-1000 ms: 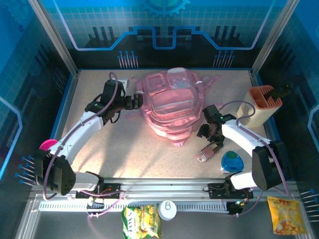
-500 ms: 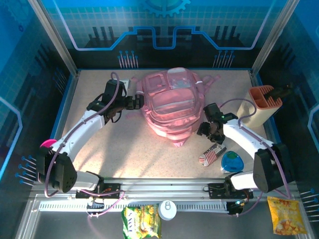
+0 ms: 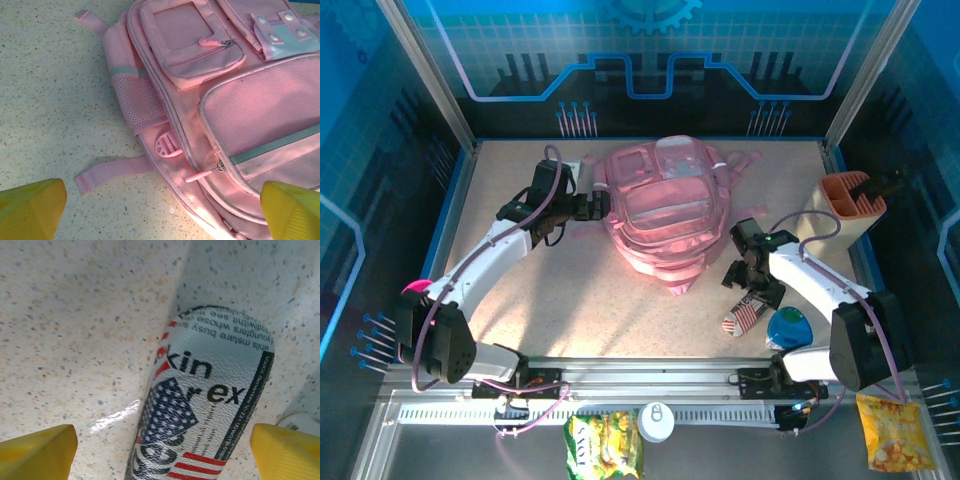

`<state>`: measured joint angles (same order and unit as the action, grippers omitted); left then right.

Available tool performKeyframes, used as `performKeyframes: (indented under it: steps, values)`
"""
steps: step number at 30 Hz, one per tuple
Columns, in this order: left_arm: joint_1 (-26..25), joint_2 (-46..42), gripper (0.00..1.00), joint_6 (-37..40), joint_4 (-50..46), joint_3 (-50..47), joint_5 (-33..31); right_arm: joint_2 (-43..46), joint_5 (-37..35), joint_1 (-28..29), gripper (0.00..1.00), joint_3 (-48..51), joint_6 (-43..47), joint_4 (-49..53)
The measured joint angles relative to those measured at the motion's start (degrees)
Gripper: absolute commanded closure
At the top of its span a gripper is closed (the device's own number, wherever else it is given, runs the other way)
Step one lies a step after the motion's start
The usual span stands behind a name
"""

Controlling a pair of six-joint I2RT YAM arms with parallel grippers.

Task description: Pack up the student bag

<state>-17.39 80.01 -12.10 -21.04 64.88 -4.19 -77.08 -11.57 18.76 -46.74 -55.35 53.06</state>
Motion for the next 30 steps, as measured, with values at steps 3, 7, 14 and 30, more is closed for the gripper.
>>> performKeyframes:
  steps: [3,7,14,30]
  values:
    - [0.0,0.24,0.01,0.0,0.0,0.0,0.0,-0.48,0.68,-0.22,0.13,1.22,-0.13,-0.87]
    - [0.0,0.37,0.01,0.0,0.0,0.0,0.0,-2.32,1.2,-0.61,0.22,1.75,0.79,-2.34]
    - [0.0,0.63,0.01,0.0,-0.02,0.0,0.0,-4.94,0.98,-0.94,0.28,-0.39,4.9,-5.2]
    - [0.0,0.63,0.01,0.0,-0.04,0.0,-0.02,-13.57,-0.02,-2.36,0.13,-8.98,15.93,-14.34]
